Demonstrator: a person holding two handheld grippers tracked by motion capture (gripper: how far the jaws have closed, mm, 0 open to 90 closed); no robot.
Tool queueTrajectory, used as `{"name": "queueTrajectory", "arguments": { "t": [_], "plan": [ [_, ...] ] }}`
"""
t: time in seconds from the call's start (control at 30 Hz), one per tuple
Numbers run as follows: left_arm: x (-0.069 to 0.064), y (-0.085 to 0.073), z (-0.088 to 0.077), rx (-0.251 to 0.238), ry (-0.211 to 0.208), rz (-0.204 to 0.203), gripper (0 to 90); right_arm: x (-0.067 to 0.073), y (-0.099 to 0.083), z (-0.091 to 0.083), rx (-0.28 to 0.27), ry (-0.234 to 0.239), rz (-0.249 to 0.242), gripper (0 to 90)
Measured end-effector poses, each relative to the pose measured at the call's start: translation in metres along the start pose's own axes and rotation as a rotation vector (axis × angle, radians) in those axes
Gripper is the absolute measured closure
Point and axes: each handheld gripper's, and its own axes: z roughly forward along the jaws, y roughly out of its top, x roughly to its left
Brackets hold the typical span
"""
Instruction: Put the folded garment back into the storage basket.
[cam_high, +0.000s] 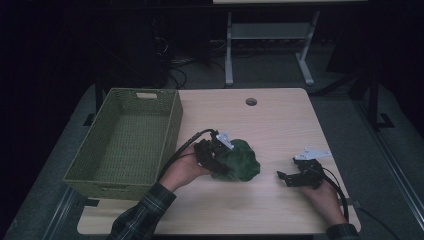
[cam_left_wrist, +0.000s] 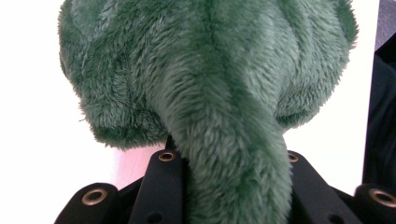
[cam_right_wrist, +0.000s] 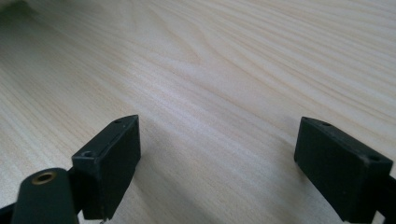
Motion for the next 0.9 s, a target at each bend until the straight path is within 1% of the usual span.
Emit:
{"name": "queueTrajectory", "arguments": {
  "t": [0.03, 0.07, 0.1, 0.17, 0.23, 0.27, 0.3, 0.33, 0.37, 0.4, 0.43, 0.47, 0.5, 0.53, 0.57, 0.6, 0.63, 0.67, 0.7, 0.73, 0.77, 0.8, 0.83, 0.87, 0.9],
  "plan": [
    [0.003, -0.002, -0.010, -0.006, 0.013, -0.014, 73.2, 0.000, 0.000, 0.000, 0.001, 0.000, 0.001, 14.0],
    [0.003, -0.002, -0.010, -0.006, 0.013, -0.014, 73.2, 0.000, 0.000, 0.000, 0.001, 0.000, 0.001, 14.0],
    [0.006, -0.003, -0.019, -0.015, 0.033, -0.024, 73.2, 0.000, 0.000, 0.000, -0.001, -0.001, -0.003, 14.0],
    [0.009, -0.006, -0.030, -0.020, 0.050, -0.042, 73.1, 0.000, 0.000, 0.000, 0.000, 0.000, 0.000, 14.1],
    [0.012, -0.008, -0.041, -0.025, 0.067, -0.051, 73.1, 0.000, 0.000, 0.000, 0.000, 0.000, 0.000, 14.1],
    [0.016, -0.012, -0.052, -0.029, 0.082, -0.062, 73.1, 0.000, 0.000, 0.000, 0.000, 0.000, 0.000, 14.1],
    [0.017, -0.013, -0.056, -0.031, 0.090, -0.067, 73.1, 0.000, 0.000, 0.000, 0.000, 0.000, 0.000, 14.1],
    [0.017, -0.013, -0.056, -0.031, 0.090, -0.067, 73.1, 0.000, 0.000, 0.000, 0.000, 0.000, 0.000, 14.1],
    [0.021, -0.017, -0.068, -0.034, 0.107, -0.079, 73.1, 0.000, 0.000, 0.000, 0.000, 0.000, 0.000, 14.1],
    [0.021, -0.017, -0.068, -0.034, 0.107, -0.079, 73.1, 0.000, 0.000, 0.000, 0.000, 0.000, 0.000, 14.1],
    [0.024, -0.019, -0.075, -0.035, 0.120, -0.084, 73.1, 0.000, 0.000, 0.000, 0.000, 0.000, 0.000, 14.1],
    [0.025, -0.022, -0.081, -0.043, 0.129, -0.097, 73.1, 0.000, 0.000, 0.000, 0.000, 0.000, 0.000, 14.1],
    [0.028, -0.026, -0.091, -0.048, 0.149, -0.110, 73.1, 0.000, 0.000, 0.000, 0.000, 0.000, 0.000, 14.1],
    [0.028, -0.026, -0.091, -0.048, 0.149, -0.110, 73.1, 0.000, 0.000, 0.000, 0.000, 0.000, 0.000, 14.1],
    [0.030, -0.030, -0.098, -0.058, 0.161, -0.124, 73.1, 0.000, 0.000, 0.000, -0.001, 0.000, 0.000, 14.1],
    [0.032, -0.032, -0.103, -0.058, 0.167, -0.128, 73.1, 0.000, 0.000, 0.000, 0.000, 0.000, -0.001, 14.1],
    [0.034, -0.040, -0.112, -0.073, 0.191, -0.155, 73.1, 0.000, 0.000, 0.000, 0.000, 0.000, 0.000, 14.1],
    [0.034, -0.040, -0.112, -0.073, 0.191, -0.155, 73.1, 0.000, 0.000, 0.000, 0.000, 0.000, 0.000, 14.1],
    [0.036, -0.045, -0.117, -0.079, 0.201, -0.172, 73.1, 0.000, 0.000, 0.000, 0.000, 0.000, 0.000, 14.1],
    [0.039, -0.053, -0.124, -0.078, 0.215, -0.191, 73.0, 0.000, 0.000, 0.000, -0.001, 0.000, 0.000, 14.1],
    [0.041, -0.057, -0.129, -0.074, 0.226, -0.200, 73.1, 0.000, 0.000, 0.000, 0.000, 0.000, 0.000, 14.1],
    [0.041, -0.057, -0.129, -0.074, 0.226, -0.200, 73.1, 0.000, 0.000, 0.000, 0.000, -0.001, 0.000, 14.1],
    [0.043, -0.062, -0.133, -0.073, 0.235, -0.212, 73.1, 0.000, 0.000, 0.000, 0.000, -0.001, 0.001, 14.1],
    [0.047, -0.072, -0.142, -0.070, 0.260, -0.234, 73.1, 0.000, 0.000, 0.000, 0.000, -0.001, 0.000, 14.1],
    [0.047, -0.072, -0.142, -0.070, 0.260, -0.234, 73.1, 0.000, 0.000, 0.000, 0.000, -0.001, 0.000, 14.1]
  ]
}}
